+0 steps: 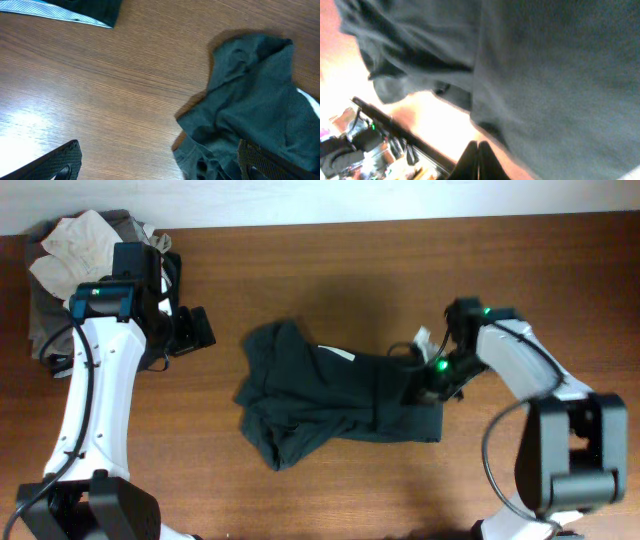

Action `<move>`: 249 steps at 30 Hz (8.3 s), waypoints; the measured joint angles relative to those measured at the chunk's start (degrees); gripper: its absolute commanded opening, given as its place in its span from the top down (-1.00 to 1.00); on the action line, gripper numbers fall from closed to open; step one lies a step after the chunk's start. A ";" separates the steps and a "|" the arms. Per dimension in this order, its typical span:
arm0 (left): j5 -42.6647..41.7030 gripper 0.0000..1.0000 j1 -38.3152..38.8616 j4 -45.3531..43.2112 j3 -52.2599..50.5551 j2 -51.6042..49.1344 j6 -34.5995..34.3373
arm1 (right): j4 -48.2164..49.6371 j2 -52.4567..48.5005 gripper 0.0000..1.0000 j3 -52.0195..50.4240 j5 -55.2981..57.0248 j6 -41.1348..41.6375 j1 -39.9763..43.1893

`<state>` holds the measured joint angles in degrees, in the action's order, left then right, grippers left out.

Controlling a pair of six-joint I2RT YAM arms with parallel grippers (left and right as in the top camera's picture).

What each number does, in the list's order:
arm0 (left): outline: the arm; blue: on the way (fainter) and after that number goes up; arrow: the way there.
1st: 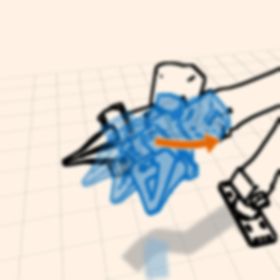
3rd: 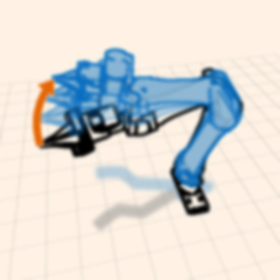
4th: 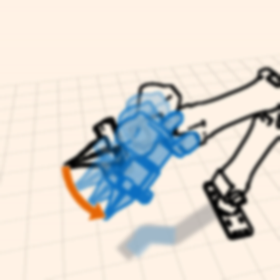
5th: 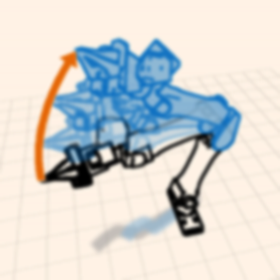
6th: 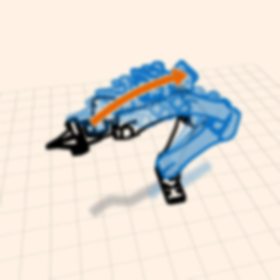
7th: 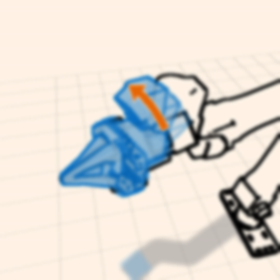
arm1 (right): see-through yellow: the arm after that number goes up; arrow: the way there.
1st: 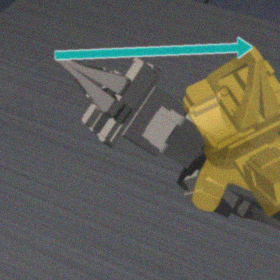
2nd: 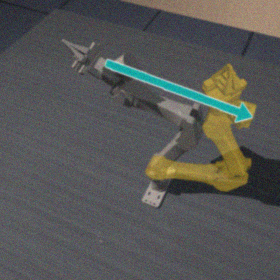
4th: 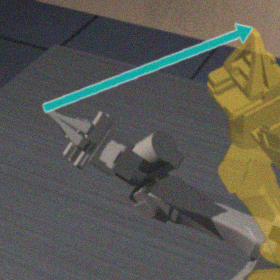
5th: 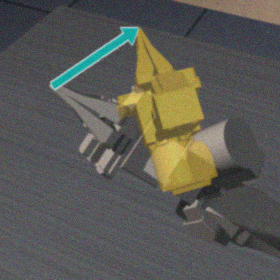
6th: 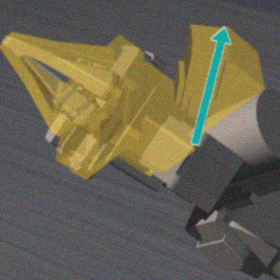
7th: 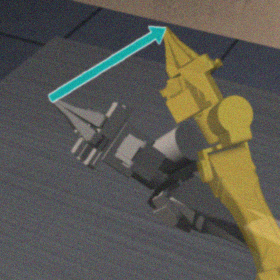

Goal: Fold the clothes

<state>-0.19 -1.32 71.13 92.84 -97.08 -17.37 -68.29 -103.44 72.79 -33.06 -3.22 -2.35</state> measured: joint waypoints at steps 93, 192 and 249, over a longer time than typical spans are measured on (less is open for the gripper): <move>-9.16 0.99 5.09 15.58 21.99 -28.98 13.44 | 1.44 6.75 -0.97 7.41 6.27 -0.35 0.00; -42.51 0.99 19.65 12.44 12.09 -30.97 42.53 | 18.78 -3.32 -0.84 -10.99 -0.28 7.56 11.17; -21.81 -0.98 1.51 2.23 5.16 -16.20 15.69 | -1.64 -7.34 -0.96 29.66 36.13 11.78 -33.27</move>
<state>-22.00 0.19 73.36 98.00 -113.27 -1.67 -69.93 -110.78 102.45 3.07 8.56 -35.62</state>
